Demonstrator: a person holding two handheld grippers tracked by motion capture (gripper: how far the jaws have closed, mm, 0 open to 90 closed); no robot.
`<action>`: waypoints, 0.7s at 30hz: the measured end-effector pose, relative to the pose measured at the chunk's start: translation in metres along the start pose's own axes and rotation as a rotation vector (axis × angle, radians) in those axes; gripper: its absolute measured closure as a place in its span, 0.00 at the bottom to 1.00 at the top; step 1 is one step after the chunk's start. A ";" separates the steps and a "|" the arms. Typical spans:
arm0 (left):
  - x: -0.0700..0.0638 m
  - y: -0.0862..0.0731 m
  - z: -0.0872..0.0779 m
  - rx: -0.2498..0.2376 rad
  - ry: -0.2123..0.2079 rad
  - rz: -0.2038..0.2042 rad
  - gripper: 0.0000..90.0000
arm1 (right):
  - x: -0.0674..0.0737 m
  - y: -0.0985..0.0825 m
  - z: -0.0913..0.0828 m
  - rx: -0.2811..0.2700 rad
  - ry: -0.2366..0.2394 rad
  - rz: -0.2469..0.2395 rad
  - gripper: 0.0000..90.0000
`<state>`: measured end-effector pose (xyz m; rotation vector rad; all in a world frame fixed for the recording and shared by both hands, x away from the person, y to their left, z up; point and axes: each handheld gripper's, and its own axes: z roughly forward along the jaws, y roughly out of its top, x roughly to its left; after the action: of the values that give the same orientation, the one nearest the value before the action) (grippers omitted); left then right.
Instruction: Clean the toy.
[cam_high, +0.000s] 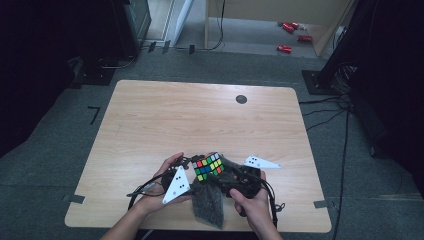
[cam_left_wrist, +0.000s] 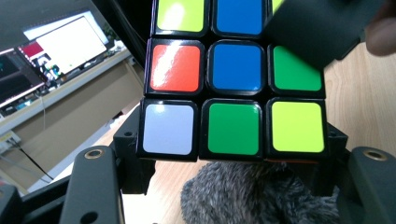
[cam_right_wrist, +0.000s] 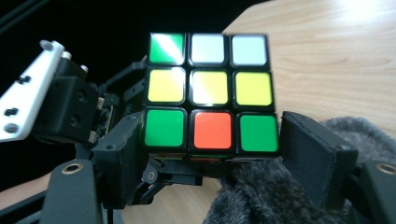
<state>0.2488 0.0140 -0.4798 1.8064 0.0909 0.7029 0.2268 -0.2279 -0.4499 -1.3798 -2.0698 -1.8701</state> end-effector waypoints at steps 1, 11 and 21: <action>0.002 -0.001 0.000 0.006 0.000 -0.013 0.38 | 0.000 0.001 -0.002 -0.013 -0.002 -0.005 0.29; 0.034 -0.016 -0.017 0.075 0.055 -0.180 0.38 | -0.012 -0.001 -0.014 -0.062 -0.108 -0.089 0.30; 0.050 -0.014 -0.025 0.159 0.043 -0.330 0.38 | 0.001 -0.025 0.020 0.094 -0.219 -0.304 0.15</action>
<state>0.2807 0.0598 -0.4671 1.8680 0.4745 0.5090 0.2213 -0.2078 -0.4746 -1.3691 -2.5672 -1.7562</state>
